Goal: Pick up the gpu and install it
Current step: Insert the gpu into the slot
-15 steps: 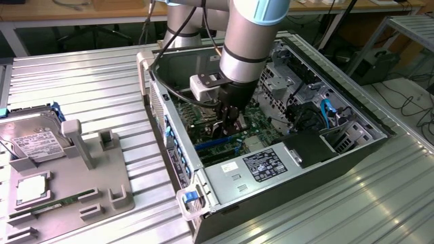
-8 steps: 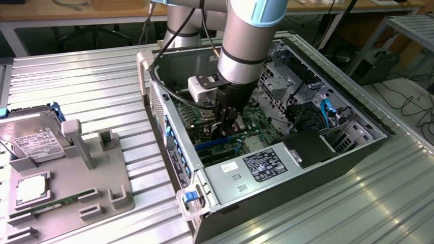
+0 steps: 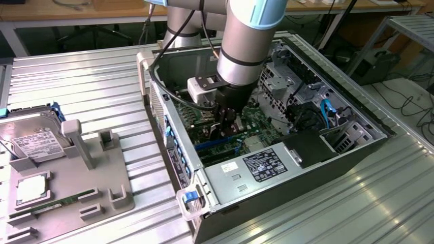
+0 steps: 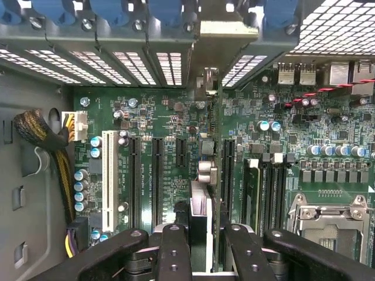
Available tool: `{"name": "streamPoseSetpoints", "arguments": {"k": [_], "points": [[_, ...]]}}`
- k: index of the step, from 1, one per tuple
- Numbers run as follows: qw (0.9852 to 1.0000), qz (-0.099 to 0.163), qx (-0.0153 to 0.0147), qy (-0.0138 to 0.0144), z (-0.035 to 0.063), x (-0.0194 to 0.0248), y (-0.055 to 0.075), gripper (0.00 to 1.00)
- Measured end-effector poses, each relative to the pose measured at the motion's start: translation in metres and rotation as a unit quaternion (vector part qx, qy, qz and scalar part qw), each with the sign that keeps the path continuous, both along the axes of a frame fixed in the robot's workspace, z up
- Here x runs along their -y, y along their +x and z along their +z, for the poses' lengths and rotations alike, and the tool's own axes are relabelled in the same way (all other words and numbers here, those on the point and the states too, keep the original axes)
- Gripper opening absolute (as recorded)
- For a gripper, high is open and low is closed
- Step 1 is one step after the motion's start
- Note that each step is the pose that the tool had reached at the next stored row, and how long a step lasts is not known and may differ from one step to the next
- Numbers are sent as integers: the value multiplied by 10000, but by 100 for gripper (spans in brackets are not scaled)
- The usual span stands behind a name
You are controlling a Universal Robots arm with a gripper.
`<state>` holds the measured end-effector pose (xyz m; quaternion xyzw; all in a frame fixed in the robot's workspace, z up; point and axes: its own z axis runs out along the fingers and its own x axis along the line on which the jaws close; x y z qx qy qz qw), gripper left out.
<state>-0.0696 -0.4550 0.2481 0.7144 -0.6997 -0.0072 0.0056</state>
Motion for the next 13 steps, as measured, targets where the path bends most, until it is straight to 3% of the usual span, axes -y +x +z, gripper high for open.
{"name": "streamPoseSetpoints", "arguments": {"k": [13], "points": [[10000, 0, -2, 4, -72, -6, -12, 28]]}}
